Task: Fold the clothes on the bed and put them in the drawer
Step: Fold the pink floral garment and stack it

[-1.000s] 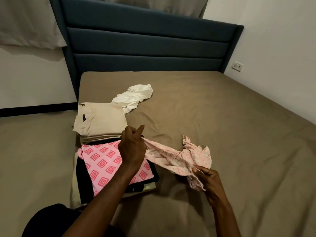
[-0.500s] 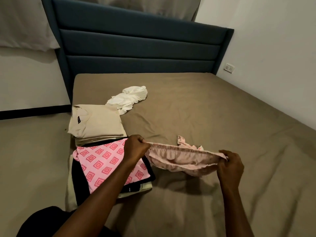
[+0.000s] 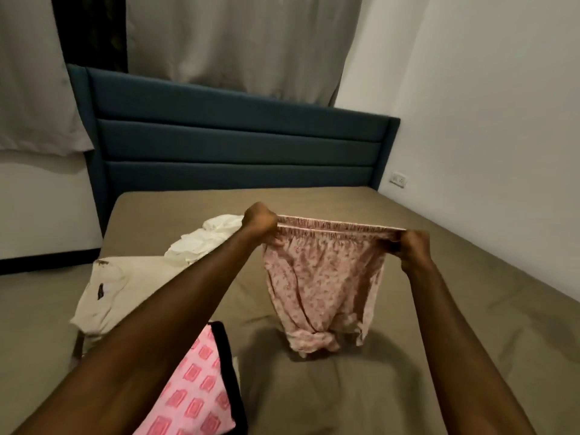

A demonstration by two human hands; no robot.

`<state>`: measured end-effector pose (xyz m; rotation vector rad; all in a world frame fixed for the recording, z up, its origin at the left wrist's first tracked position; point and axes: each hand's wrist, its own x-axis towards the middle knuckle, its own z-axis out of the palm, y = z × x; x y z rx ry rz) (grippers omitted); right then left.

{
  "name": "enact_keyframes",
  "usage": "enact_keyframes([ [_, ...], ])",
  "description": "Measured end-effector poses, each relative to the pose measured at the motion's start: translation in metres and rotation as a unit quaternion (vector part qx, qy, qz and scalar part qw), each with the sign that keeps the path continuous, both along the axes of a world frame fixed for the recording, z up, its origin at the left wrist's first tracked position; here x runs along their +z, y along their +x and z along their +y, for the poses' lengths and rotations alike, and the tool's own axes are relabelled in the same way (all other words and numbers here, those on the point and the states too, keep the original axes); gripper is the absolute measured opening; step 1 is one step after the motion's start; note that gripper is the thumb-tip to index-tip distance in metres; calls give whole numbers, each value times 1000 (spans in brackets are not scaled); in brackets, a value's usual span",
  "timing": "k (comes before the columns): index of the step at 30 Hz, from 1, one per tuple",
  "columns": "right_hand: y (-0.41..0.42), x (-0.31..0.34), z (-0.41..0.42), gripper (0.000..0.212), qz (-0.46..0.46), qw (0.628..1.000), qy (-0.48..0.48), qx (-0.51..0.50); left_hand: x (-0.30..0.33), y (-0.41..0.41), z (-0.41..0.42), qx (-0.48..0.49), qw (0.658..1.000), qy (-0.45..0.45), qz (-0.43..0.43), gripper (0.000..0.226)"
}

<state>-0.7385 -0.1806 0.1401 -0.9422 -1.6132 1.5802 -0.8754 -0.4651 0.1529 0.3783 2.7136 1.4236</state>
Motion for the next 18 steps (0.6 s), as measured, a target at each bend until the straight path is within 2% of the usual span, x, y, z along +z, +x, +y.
enact_keyframes([
  [2, -6, 32, 12, 31, 44, 999, 20, -16, 31, -14, 18, 31, 997, 53, 40, 17],
  [5, 2, 60, 27, 34, 79, 994, 60, -36, 59, -19, 37, 57, 990, 70, 112, 14],
  [10, 46, 47, 32, 33, 110, 989, 81, -47, 51, 33, 34, 53, 978, 50, 194, 14],
  [13, 90, -5, 17, 40, 79, 991, 86, -63, 3, 73, 17, 49, 980, 15, 194, 12],
  [16, 150, -96, -9, 48, -12, 991, 93, -98, -75, 129, -5, 17, 980, -117, 162, 14],
  [18, 193, -161, -34, 54, -54, 990, 82, -100, -132, 174, -26, -35, 979, -163, 121, 19],
])
